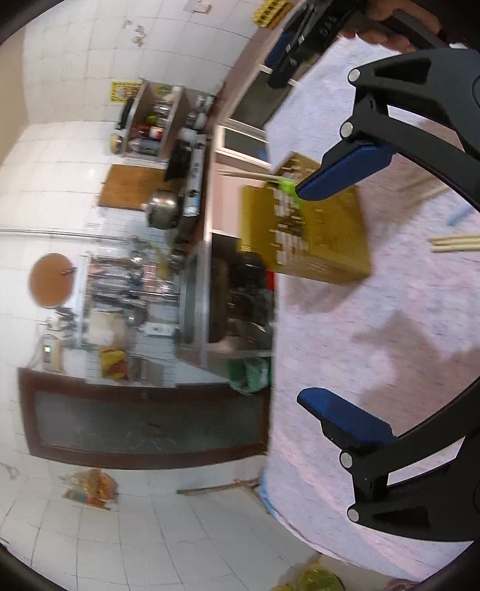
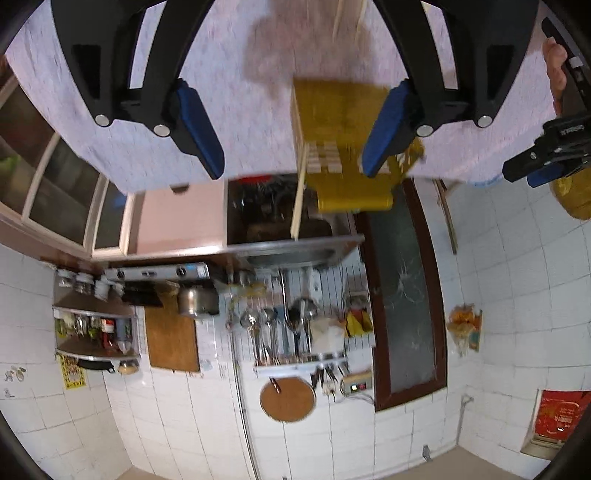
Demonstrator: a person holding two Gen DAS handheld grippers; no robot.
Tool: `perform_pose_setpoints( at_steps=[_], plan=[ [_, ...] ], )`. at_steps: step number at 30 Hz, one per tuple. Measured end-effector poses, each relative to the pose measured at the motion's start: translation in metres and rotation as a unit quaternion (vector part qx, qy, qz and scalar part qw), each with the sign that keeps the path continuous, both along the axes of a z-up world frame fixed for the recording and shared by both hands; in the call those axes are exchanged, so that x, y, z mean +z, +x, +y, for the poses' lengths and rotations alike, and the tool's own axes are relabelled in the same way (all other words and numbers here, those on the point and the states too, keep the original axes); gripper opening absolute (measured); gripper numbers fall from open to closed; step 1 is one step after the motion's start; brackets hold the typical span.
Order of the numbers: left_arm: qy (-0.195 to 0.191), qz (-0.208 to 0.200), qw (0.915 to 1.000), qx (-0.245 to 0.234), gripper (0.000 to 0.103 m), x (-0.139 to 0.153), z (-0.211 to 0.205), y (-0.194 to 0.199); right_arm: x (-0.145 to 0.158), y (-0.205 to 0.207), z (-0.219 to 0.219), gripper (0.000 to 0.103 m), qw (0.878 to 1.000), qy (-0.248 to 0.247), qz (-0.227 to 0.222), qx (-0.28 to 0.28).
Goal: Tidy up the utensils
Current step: 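Move both tools back to the loose chopsticks and grasp one with right tool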
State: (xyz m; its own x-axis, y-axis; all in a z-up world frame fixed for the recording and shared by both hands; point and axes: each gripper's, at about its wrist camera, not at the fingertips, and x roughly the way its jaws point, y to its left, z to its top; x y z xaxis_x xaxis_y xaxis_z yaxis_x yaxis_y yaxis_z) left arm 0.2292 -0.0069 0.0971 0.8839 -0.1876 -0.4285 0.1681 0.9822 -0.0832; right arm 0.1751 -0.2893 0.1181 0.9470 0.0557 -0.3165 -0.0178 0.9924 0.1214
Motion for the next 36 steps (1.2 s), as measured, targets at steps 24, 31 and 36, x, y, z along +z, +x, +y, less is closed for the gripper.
perform_pose_setpoints(
  at_steps=[24, 31, 36],
  plan=[
    [0.073, 0.162, 0.9836, -0.028, 0.098, -0.13, -0.017, -0.022, -0.133, -0.013, 0.033, 0.076, 0.976, -0.011, 0.215, -0.016],
    [0.084, 0.212, 0.9735, -0.023, 0.098, -0.155, -0.019, -0.012, -0.146, -0.003, 0.043, 0.076, 0.969, -0.012, 0.245, -0.014],
    [0.083, 0.218, 0.9721, -0.023, 0.098, -0.161, -0.019, -0.01, -0.147, -0.002, 0.039, 0.076, 0.969, -0.002, 0.247, -0.02]
  ],
)
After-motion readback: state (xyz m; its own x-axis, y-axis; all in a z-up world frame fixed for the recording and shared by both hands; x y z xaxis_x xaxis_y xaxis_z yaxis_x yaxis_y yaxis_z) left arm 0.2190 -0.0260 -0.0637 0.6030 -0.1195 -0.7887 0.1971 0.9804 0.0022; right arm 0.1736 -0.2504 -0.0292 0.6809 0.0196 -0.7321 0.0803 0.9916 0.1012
